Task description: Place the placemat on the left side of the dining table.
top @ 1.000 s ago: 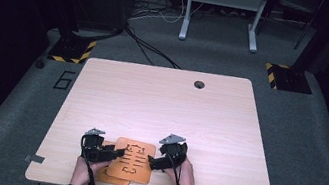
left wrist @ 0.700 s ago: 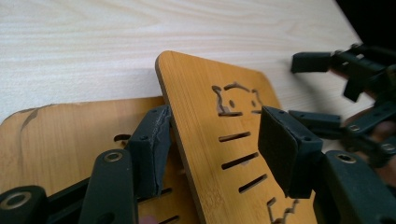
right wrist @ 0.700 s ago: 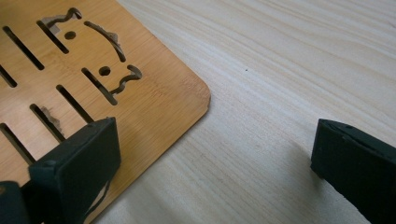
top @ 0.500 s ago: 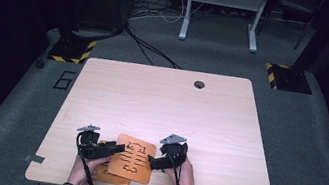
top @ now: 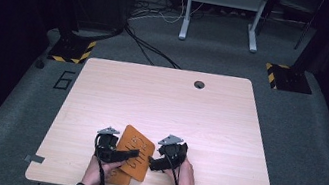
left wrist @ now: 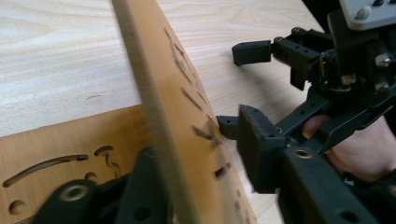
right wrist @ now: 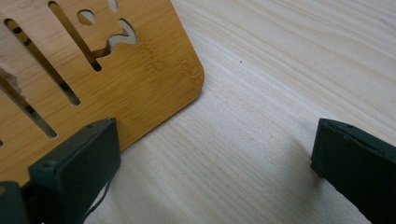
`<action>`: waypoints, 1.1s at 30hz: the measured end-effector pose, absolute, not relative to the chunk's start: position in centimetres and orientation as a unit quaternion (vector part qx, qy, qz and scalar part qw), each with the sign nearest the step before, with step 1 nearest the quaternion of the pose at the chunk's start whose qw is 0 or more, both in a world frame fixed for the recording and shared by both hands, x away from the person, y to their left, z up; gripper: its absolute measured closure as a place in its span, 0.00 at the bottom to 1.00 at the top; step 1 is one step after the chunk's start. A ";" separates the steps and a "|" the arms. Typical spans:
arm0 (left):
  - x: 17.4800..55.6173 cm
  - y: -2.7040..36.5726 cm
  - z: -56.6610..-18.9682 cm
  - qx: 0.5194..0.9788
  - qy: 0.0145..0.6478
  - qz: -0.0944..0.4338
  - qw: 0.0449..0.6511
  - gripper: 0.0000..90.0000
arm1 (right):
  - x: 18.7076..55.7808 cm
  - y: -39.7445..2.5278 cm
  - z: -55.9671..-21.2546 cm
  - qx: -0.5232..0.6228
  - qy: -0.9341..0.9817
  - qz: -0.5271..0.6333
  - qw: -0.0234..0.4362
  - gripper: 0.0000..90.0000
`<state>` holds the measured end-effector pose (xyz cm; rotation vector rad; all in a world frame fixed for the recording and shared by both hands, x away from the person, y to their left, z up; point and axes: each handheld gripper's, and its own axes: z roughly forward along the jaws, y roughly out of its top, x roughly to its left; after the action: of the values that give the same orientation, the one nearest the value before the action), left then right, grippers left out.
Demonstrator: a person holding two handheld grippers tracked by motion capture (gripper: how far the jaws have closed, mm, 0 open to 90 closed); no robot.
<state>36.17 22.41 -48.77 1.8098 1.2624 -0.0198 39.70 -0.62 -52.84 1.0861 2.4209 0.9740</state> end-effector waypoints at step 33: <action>36.9 20.7 -46.6 0.752 0.461 -0.008 0.471 0.96 | 38.0 -6.6 -51.9 0.428 0.805 0.363 0.191 0.04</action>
<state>36.94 20.70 -46.64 1.8423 1.1298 -0.0200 38.04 -6.61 -51.94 1.2018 2.2610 1.0208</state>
